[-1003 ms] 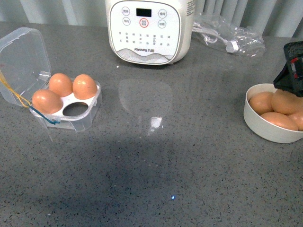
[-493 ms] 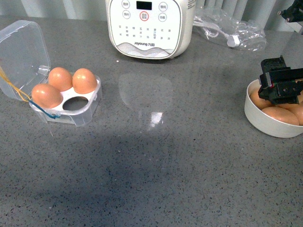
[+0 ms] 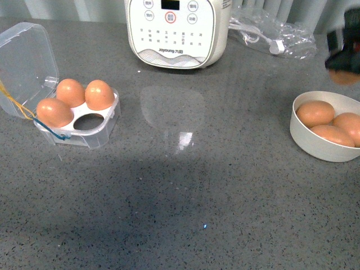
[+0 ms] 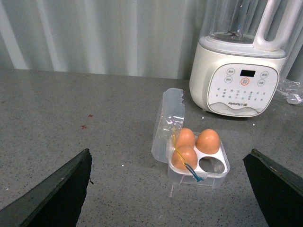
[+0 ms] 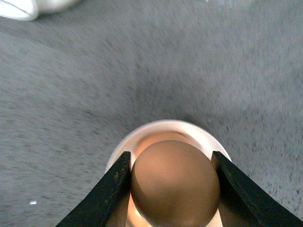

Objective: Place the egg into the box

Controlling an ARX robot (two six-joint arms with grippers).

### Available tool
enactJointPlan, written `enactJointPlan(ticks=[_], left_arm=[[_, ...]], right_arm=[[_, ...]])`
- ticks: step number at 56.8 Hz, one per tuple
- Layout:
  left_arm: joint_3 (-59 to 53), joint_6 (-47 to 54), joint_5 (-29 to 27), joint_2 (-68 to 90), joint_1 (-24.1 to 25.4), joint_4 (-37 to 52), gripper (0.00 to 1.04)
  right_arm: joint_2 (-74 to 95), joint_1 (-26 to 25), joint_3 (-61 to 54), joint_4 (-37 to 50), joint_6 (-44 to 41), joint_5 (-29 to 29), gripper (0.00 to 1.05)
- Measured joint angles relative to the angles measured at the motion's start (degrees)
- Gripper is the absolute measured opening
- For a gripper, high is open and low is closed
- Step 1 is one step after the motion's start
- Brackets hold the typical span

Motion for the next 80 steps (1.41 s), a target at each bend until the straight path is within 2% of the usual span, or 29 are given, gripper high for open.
enactJointPlan(ticks=[9,20,31,39,64,80], left_arm=[[0.00,0.00,0.02,0.00,0.00,0.00,0.98],[0.00,0.00,0.02,0.00,0.02,0.00,0.98],[0.00,0.00,0.02,0.00,0.02,0.00,0.98],[0.00,0.00,0.00,0.00,0.00,0.00,0.98],[0.00,0.00,0.02,0.00,0.02,0.00,0.98],[0.00,0.00,0.00,0.00,0.00,0.00,0.98]], right_arm=[[-2.62,4.57,3.69,1.03,-3.02,-3.56,0.43],[3.67,9.92,5.35,8.17,-6.91,-8.46,0.43],[10.64,15.67,10.47,7.10,-10.45,-16.26,0.43],[15.80,18.67,14.95,7.19,-11.69,-18.53,0.43],[28.00,22.80,27.41,-1.14,-13.86,-22.14,0.43],[30.34,24.87,28.79,-2.49,-13.73,-22.25,0.43]])
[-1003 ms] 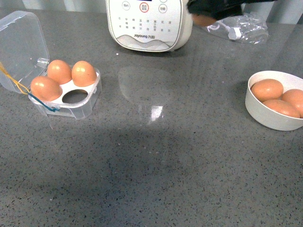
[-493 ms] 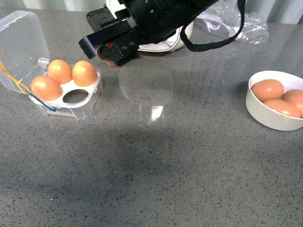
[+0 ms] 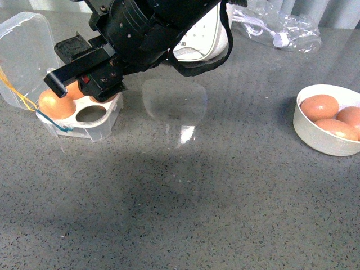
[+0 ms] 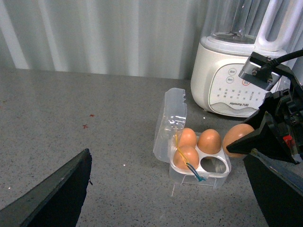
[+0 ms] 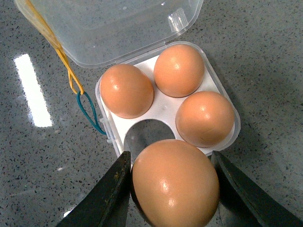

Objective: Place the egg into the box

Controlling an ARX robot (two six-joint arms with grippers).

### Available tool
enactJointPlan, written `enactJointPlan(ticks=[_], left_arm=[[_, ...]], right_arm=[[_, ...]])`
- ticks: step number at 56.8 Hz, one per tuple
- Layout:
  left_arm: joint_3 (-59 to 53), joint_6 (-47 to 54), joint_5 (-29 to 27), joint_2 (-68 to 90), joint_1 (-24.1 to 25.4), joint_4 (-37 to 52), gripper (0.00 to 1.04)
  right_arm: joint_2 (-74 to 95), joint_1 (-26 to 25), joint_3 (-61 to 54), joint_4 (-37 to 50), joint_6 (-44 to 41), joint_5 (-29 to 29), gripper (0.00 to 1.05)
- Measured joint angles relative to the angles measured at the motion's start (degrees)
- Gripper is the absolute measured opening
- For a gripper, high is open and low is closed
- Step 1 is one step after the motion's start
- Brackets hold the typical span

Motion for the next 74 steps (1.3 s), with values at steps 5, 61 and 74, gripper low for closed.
enactJointPlan(ticks=[5,61,74], left_arm=[[0.00,0.00,0.02,0.00,0.02,0.00,0.98],[0.00,0.00,0.00,0.00,0.02,0.00,0.98],[0.00,0.00,0.00,0.00,0.02,0.00,0.98]], right_arm=[[0.52,0.52,0.07,0.74,0.26,0.48,0.43],[-0.87,0.26,-0.09,2.19,6.60,-0.13,0.97],[-10.25,-3.52,-8.59,8.79,13.27,6.51,0.97]])
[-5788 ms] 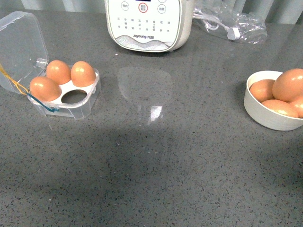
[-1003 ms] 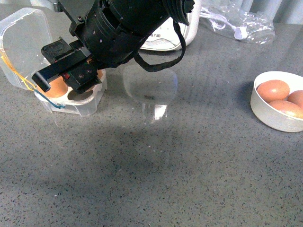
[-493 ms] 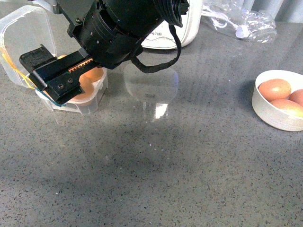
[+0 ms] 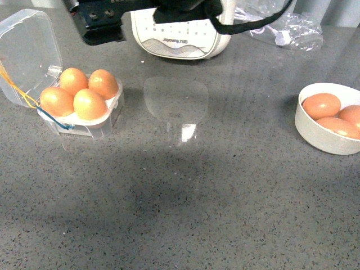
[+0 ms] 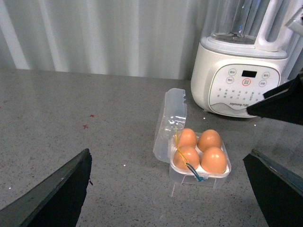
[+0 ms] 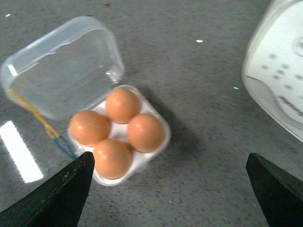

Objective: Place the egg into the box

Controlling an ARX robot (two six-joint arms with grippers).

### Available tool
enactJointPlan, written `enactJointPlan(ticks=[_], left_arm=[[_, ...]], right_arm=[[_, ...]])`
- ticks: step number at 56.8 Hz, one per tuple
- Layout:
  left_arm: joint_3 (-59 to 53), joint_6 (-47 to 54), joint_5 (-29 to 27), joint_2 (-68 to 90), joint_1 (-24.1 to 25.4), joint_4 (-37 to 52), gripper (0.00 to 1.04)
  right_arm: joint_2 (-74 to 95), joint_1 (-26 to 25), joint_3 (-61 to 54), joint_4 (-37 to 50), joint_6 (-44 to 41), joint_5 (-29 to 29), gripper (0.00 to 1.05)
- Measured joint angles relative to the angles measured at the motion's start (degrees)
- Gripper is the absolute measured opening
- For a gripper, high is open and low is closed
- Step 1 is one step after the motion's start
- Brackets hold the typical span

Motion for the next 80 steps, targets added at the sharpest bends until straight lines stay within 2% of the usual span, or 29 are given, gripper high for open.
enactJointPlan(ticks=[7,9,13,16,18,24,39,57,61,68,71,80], left_arm=[[0.00,0.00,0.00,0.00,0.00,0.00,0.98],[0.00,0.00,0.00,0.00,-0.02,0.00,0.98],[0.00,0.00,0.11,0.00,0.00,0.00,0.98],[0.00,0.00,-0.07,0.00,-0.02,0.00,0.98],[0.00,0.00,0.00,0.00,0.00,0.00,0.98],[0.00,0.00,0.04,0.00,0.00,0.00,0.98],[0.00,0.00,0.00,0.00,0.00,0.00,0.98],[0.00,0.00,0.02,0.00,0.00,0.00,0.98],[0.00,0.00,0.02,0.00,0.00,0.00,0.98],[0.00,0.00,0.02,-0.02,0.00,0.00,0.98],[0.00,0.00,0.02,0.00,0.00,0.00,0.98],[0.00,0.00,0.02,0.00,0.00,0.00,0.98]], right_arm=[[-3.82,-2.67,-7.87,8.17,2.49,8.41,0.96],[-5.55,-3.32,-13.29,18.95,2.43,17.73,0.90],[-8.52,-4.76,-22.01,35.32,2.36,30.67,0.80],[-11.82,-6.58,-28.87,45.64,2.38,36.15,0.71],[-13.99,-7.72,-32.37,50.14,2.38,36.83,0.65],[-20.81,-11.61,-41.33,57.16,2.40,34.95,0.48],[-31.89,-17.81,-55.76,58.07,2.34,27.39,0.03],[-47.91,-25.14,-66.51,52.98,2.23,20.70,0.03],[-48.94,-26.45,-69.22,55.15,2.23,19.76,0.03],[-56.30,-28.20,-71.47,49.40,2.23,17.70,0.03],[-60.35,-31.56,-72.08,46.05,2.23,13.29,0.03],[-68.30,-33.29,-72.94,39.19,2.23,12.85,0.03]])
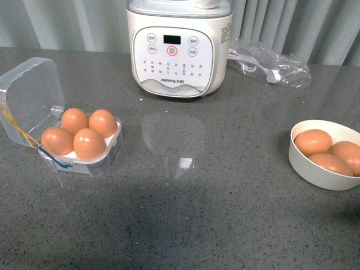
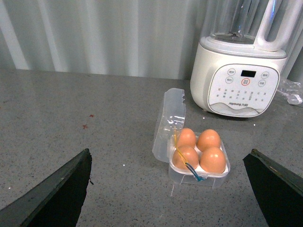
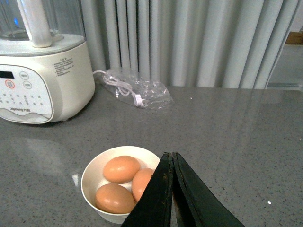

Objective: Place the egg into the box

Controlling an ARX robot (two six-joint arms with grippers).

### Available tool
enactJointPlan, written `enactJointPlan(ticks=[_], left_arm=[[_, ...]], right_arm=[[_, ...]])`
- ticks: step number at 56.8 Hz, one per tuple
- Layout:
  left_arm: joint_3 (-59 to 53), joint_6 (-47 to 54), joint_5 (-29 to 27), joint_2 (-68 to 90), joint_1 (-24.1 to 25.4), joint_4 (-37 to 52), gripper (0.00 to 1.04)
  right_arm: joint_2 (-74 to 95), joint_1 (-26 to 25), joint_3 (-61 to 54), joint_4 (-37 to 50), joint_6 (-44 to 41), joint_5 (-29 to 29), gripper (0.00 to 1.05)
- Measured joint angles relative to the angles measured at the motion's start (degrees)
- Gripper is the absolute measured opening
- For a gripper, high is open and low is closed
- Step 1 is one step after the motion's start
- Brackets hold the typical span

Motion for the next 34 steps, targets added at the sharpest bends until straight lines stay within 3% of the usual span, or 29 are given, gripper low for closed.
enactJointPlan(ticks=[34], left_arm=[[0.00,0.00,0.00,0.00,0.00,0.00,0.98]], right_arm=[[-20.06,-0.02,-0.31,-18.64,0.00,-0.02,0.03]])
